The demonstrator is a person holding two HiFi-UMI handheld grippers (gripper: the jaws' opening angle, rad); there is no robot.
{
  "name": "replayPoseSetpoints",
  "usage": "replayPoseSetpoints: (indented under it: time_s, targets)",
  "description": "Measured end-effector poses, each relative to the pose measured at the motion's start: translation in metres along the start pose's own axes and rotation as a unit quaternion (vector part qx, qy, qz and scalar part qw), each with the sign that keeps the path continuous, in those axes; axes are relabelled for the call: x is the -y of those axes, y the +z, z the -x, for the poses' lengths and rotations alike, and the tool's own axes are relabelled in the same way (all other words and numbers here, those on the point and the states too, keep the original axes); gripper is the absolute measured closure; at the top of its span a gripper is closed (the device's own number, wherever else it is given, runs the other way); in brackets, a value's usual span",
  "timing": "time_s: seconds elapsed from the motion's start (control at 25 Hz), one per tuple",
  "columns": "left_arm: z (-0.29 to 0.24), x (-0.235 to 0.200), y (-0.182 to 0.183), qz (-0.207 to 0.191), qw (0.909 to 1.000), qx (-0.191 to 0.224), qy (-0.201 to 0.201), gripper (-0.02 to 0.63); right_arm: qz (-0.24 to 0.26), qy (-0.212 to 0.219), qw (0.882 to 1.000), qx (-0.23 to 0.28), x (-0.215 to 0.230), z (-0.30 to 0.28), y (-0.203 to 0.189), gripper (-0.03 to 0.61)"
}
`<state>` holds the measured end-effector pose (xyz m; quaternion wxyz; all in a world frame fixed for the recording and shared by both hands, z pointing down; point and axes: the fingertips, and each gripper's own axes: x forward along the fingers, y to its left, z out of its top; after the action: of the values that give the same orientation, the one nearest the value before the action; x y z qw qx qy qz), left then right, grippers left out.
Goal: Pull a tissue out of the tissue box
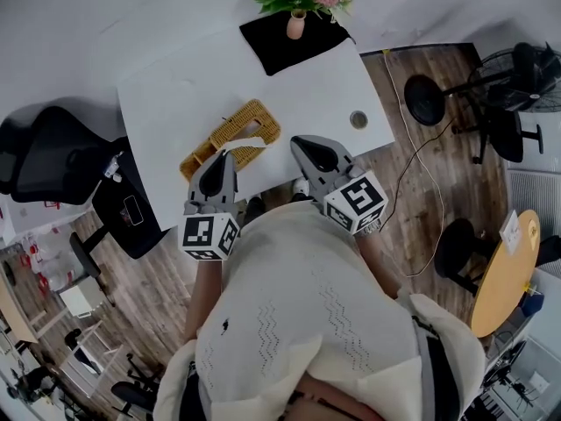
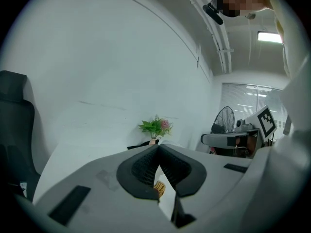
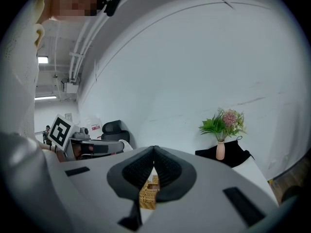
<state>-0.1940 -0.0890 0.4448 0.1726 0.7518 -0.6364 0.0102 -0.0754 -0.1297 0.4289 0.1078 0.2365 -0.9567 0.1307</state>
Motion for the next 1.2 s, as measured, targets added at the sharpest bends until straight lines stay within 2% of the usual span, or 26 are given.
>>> replayPoseSetpoints:
  time_s: [0.56,0.88,1.2]
  targets:
    - [0.015,0.001,0.041,-0.011,0.9983,0.044,0.038,0.601,0.018,0.009,0.999,0.033,0.004,0.016,0.04,0.578]
    - [0.025,0.004,0.049,-0.022,0.9964,0.057,0.06,0.601,0.021,0.016,0.999,0.048,0.007,0.024,0.051,0.578]
    - [0.029,0.008,0.046,-0.015,0.9953,0.062,0.073,0.601,0.039,0.038,0.997,0.047,0.001,0.024,0.053,0.578]
